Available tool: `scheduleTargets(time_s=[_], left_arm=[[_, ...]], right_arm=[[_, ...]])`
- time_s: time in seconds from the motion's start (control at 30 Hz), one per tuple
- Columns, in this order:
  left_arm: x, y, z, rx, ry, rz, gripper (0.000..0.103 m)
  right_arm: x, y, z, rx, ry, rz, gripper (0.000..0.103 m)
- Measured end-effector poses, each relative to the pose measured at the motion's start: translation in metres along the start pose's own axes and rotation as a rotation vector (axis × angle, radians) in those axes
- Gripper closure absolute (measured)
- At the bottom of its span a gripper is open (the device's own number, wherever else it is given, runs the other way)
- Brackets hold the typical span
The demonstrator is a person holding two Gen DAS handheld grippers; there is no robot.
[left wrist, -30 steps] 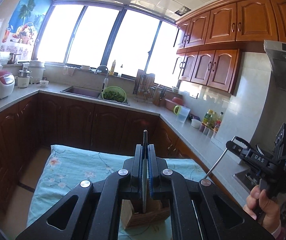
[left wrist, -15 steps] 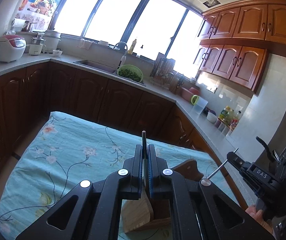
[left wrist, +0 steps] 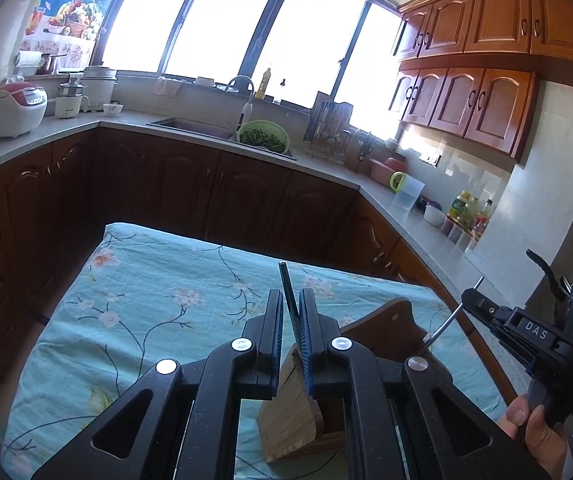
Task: Organize utensils
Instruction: 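Lower the left tool's metal stick into the wooden caddy and open while the right tool does likewise, then close the left tool on the wooden fork while the right tool grasps the silver spoon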
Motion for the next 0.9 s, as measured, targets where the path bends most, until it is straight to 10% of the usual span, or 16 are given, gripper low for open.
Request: scheduleTargets(time_s=[0.17, 0.33, 0.9], left_arm=[[0.026, 0.006, -0.001, 0.019, -0.033, -0.007, 0.047], [0.053, 0.01, 0.004, 0.025, -0.061, -0.043, 0.019], [0.156, 0.012, 0.069, 0.025, -0.016, -0.027, 0.014]], right_arm=[[0.019, 0.002, -0.006, -0.008, -0.055, -0.033, 0.029], [0.049, -0.003, -0.013, -0.038, -0.094, -0.057, 0.01], [0.161, -0.039, 0.051, -0.04, 0.009, 0.042, 0.006]])
Point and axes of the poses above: each gripper's, at about its wrist camera, not at the fingertips, and x roughly against the way its jaws point, y to its left, z to its underside, the point moved 4 cm from there along -x, roughly the way its jaws point, and after that the axes turned 6 degrees about -y, right-handed, at the moved point
